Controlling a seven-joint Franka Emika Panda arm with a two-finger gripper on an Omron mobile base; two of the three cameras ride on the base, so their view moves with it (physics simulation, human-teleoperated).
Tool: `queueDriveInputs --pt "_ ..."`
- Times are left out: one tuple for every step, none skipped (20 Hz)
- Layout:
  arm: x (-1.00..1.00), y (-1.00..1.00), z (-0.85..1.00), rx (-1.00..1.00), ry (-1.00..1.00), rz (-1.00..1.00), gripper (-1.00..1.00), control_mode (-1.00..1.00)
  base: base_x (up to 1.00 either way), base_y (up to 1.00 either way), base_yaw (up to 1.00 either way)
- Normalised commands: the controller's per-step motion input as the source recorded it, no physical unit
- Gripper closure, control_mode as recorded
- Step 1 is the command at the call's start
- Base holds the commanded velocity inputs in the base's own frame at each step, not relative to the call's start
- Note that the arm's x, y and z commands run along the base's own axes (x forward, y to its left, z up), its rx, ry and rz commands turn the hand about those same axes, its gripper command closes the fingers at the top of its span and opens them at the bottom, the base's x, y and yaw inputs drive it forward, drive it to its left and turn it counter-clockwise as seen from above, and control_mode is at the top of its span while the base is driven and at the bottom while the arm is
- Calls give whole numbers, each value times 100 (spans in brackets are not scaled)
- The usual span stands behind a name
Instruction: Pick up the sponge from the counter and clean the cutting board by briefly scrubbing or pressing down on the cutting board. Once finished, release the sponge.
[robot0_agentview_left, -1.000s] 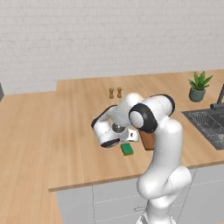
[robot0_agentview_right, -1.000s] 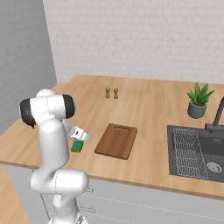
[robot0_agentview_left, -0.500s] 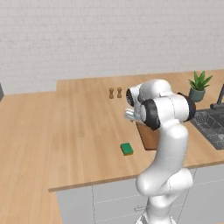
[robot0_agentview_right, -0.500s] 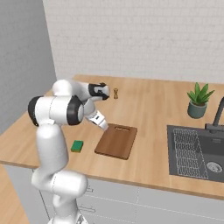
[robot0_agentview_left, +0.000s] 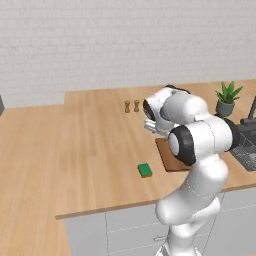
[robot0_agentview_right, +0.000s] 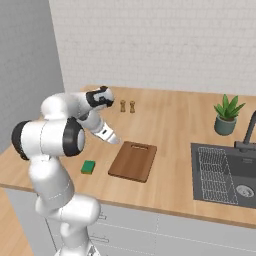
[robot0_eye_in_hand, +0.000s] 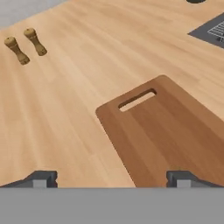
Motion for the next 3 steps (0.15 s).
queueDriveInputs --pt "-2 47 100 -7 14 0 -100 -100 0 0 0" --pt "0 48 100 -8 16 0 -100 -100 0 0 0" --pt "0 41 100 -6 18 0 -100 -100 0 0 0"
